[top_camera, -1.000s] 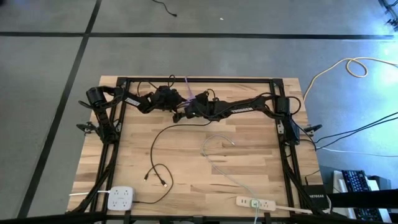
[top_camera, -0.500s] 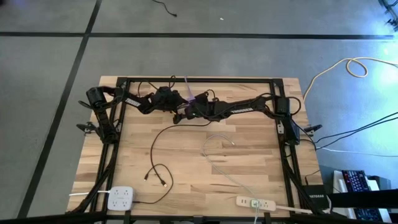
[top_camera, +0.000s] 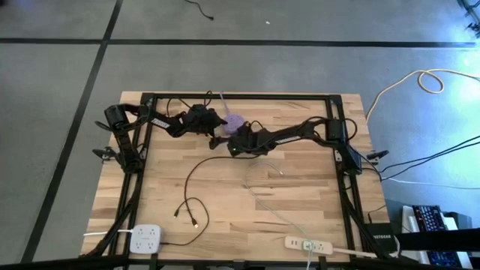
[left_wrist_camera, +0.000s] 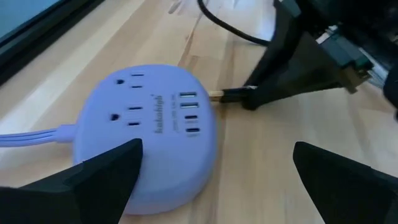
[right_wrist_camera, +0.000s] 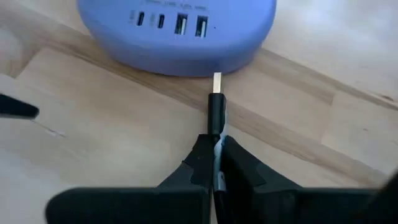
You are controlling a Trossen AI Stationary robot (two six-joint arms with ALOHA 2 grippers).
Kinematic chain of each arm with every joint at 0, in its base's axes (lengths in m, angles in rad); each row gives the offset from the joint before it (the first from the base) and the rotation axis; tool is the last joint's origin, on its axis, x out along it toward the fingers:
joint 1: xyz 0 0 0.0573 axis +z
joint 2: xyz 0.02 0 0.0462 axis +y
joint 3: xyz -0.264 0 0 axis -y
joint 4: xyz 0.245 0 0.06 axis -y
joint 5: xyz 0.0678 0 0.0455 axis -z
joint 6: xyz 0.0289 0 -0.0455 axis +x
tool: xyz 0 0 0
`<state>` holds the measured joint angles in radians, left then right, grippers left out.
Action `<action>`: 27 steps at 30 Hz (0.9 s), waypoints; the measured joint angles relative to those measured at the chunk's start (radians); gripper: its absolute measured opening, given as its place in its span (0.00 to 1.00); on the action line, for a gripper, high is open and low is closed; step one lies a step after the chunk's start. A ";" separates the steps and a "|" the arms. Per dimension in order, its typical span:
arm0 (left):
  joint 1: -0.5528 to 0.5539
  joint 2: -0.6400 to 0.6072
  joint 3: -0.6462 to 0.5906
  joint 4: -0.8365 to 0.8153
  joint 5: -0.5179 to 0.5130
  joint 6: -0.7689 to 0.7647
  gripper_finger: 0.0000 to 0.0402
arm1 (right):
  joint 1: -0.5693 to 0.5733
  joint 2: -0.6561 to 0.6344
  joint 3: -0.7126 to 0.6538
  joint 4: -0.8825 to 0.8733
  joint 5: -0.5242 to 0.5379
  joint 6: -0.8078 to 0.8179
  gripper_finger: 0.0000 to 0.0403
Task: Insert USB
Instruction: Insert the black usb cable into the purple outlet extension
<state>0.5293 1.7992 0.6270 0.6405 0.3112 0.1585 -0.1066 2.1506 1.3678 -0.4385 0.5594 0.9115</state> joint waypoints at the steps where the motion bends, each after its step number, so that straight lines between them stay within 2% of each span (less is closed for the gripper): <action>1: 0.000 0.000 0.000 -0.001 0.000 0.000 1.00 | 0.006 0.001 -0.001 0.007 0.017 -0.002 0.00; 6: 0.000 0.000 0.000 -0.001 0.000 0.002 1.00 | 0.024 -0.013 -0.002 0.004 0.085 -0.004 0.00; 14: 0.000 0.000 0.000 -0.001 0.000 -0.001 1.00 | 0.027 -0.024 0.000 -0.004 0.005 -0.082 0.05; 18: 0.000 0.000 0.000 -0.001 0.000 -0.001 1.00 | 0.029 -0.025 0.000 -0.005 0.006 -0.094 0.09; 27: -0.002 0.000 0.000 -0.001 0.004 -0.002 1.00 | 0.049 -0.076 0.002 -0.024 0.116 -0.107 0.21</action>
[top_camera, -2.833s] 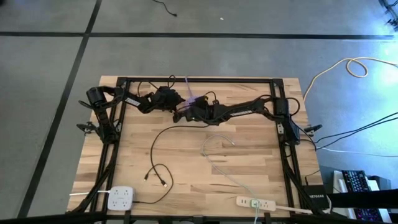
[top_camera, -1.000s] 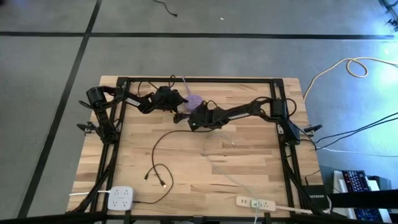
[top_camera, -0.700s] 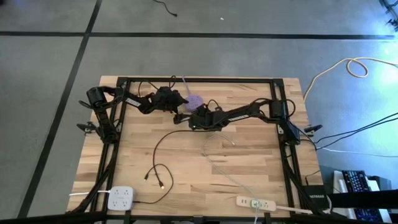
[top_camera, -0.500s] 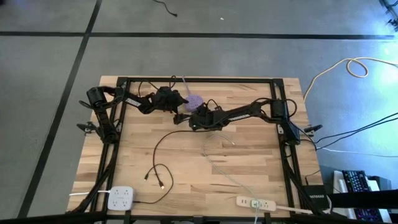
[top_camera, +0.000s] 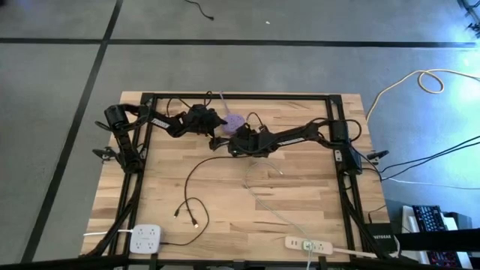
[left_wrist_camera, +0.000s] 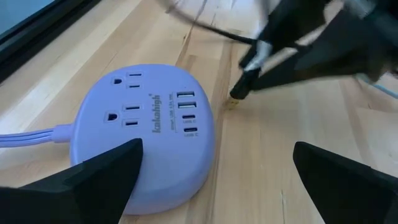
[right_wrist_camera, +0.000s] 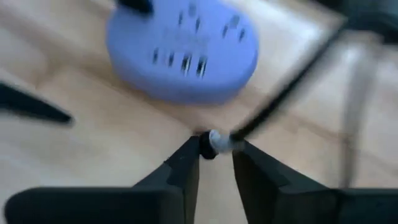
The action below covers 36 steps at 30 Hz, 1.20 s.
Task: Insert USB
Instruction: Insert the black usb cable into the purple outlet extension
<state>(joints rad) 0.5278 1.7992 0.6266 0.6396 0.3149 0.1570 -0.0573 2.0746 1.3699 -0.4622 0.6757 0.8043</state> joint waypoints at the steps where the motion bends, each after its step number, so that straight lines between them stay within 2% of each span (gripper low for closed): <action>1: 0.000 0.000 0.000 0.000 0.000 0.000 1.00 | 0.007 -0.014 0.001 -0.010 0.013 -0.001 0.21; 10: -0.004 0.000 0.000 -0.001 0.001 -0.004 1.00 | 0.040 -0.121 0.002 -0.169 0.021 0.015 0.11; 15: -0.005 0.000 0.000 -0.002 0.014 -0.004 1.00 | 0.046 -0.119 -0.005 -0.157 0.002 0.012 0.08; 20: -0.005 0.000 0.000 -0.010 0.015 -0.001 1.00 | 0.044 -0.112 -0.132 0.026 -0.069 -0.072 0.14; 24: -0.005 -0.001 0.001 -0.026 0.015 0.010 1.00 | 0.044 -0.131 -0.242 0.312 -0.124 -0.112 0.26; 28: -0.005 -0.001 0.000 -0.021 0.015 0.000 1.00 | 0.044 -0.135 -0.325 0.502 -0.121 -0.128 0.37; 36: -0.005 -0.001 0.000 -0.023 0.015 -0.005 1.00 | 0.015 -0.135 -0.372 0.581 -0.199 -0.084 0.41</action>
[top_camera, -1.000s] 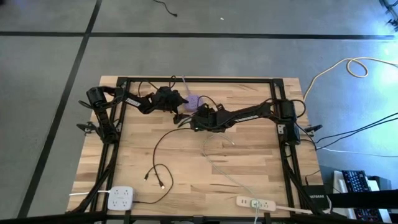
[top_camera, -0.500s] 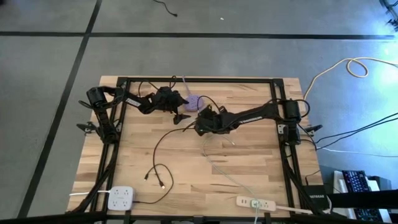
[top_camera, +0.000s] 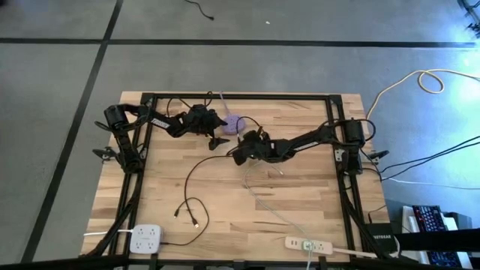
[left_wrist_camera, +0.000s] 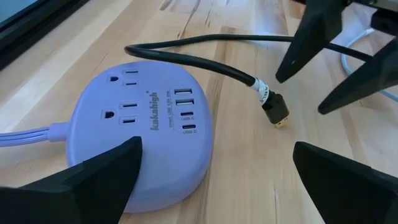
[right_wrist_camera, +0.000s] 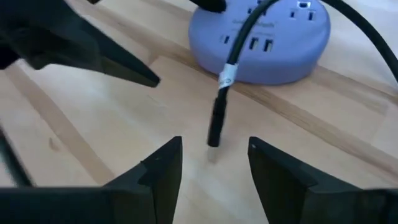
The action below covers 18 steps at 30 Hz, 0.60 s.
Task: Insert USB
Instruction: Insert the black usb cable into the purple outlet extension
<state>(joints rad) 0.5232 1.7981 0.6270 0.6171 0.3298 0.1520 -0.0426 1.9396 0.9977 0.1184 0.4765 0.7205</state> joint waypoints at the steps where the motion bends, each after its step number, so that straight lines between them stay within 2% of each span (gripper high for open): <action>1: 0.000 0.000 0.000 0.001 0.000 -0.003 1.00 | -0.004 0.000 0.000 0.005 -0.007 0.001 0.41; 11: 0.000 0.000 0.000 0.002 0.000 -0.010 1.00 | -0.046 0.023 0.000 0.036 -0.059 0.009 0.41; 18: 0.000 0.001 -0.001 0.005 0.000 -0.017 1.00 | -0.058 0.044 0.001 0.066 -0.043 0.005 0.36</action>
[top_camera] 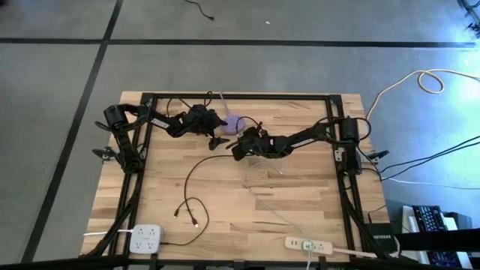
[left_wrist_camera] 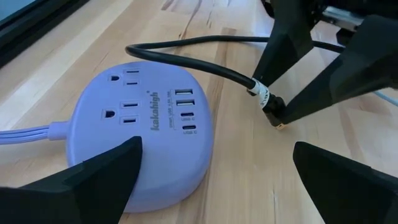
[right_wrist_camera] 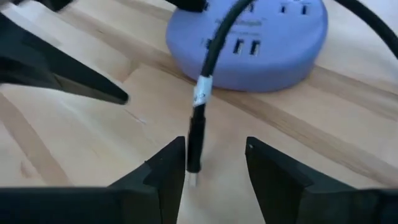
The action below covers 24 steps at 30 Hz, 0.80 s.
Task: Insert USB
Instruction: Insert the black usb cable into the purple outlet extension
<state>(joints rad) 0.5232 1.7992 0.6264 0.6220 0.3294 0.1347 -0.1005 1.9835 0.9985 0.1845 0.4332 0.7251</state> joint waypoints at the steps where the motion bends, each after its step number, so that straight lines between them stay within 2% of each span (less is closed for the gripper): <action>1: 0.000 0.000 0.000 0.000 0.000 -0.001 1.00 | 0.000 0.000 0.000 0.008 0.000 0.000 0.35; 8: 0.000 0.000 0.000 0.003 -0.003 -0.004 1.00 | 0.000 0.000 0.002 0.010 -0.016 0.004 0.27; 15: 0.000 0.000 -0.001 0.003 -0.003 -0.004 1.00 | 0.000 0.000 0.002 0.082 -0.017 -0.025 0.03; 18: 0.000 0.000 -0.001 0.003 -0.003 -0.004 1.00 | 0.000 -0.002 0.002 0.092 -0.037 -0.026 0.02; 21: 0.000 0.000 -0.001 0.005 -0.001 -0.005 1.00 | -0.012 -0.020 0.002 0.032 -0.097 -0.024 0.01; 24: 0.000 0.000 -0.001 0.009 0.000 -0.006 1.00 | -0.031 -0.045 -0.016 0.050 -0.146 -0.021 0.01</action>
<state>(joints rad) 0.5232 1.7996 0.6254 0.6313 0.3290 0.1291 -0.1319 1.9384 0.9828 0.2347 0.2867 0.7043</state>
